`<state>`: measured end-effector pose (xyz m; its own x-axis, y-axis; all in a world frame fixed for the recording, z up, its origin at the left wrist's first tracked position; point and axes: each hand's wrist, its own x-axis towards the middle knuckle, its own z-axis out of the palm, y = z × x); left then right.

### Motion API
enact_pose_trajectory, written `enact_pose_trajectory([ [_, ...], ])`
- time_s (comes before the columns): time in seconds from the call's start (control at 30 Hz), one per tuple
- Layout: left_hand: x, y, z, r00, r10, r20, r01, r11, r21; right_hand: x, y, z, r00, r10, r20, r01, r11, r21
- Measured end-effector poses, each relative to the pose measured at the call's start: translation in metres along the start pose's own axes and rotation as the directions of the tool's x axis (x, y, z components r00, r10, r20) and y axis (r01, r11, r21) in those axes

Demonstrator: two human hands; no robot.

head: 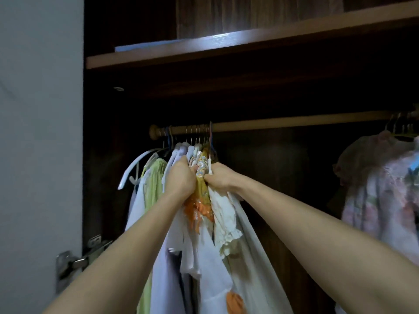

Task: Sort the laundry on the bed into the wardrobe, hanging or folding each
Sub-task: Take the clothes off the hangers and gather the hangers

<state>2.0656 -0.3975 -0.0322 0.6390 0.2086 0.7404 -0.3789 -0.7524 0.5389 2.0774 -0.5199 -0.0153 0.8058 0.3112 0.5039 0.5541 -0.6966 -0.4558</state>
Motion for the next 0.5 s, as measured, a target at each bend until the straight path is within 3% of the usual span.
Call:
enact_pose_trajectory([
  [0.13,0.006,-0.026,-0.021,0.999,-0.006,-0.053,0.012,0.995,0.099,0.020,-0.013,0.017,0.998,-0.010,0.069,0.007,0.999,0.036],
  [0.3,-0.008,-0.022,-0.011,0.975,0.120,-0.188,-0.067,0.961,0.267,0.013,-0.003,0.027,0.998,-0.048,-0.042,0.050,0.997,0.065],
  [0.4,-0.019,-0.014,-0.001,0.950,0.175,-0.258,-0.091,0.947,0.307,0.007,0.015,0.036,0.989,-0.027,-0.148,0.065,0.963,0.260],
  [0.5,-0.016,-0.025,0.001,0.930,0.239,-0.281,-0.181,0.959,0.218,0.000,0.024,0.050,0.981,-0.103,-0.162,0.171,0.856,0.488],
])
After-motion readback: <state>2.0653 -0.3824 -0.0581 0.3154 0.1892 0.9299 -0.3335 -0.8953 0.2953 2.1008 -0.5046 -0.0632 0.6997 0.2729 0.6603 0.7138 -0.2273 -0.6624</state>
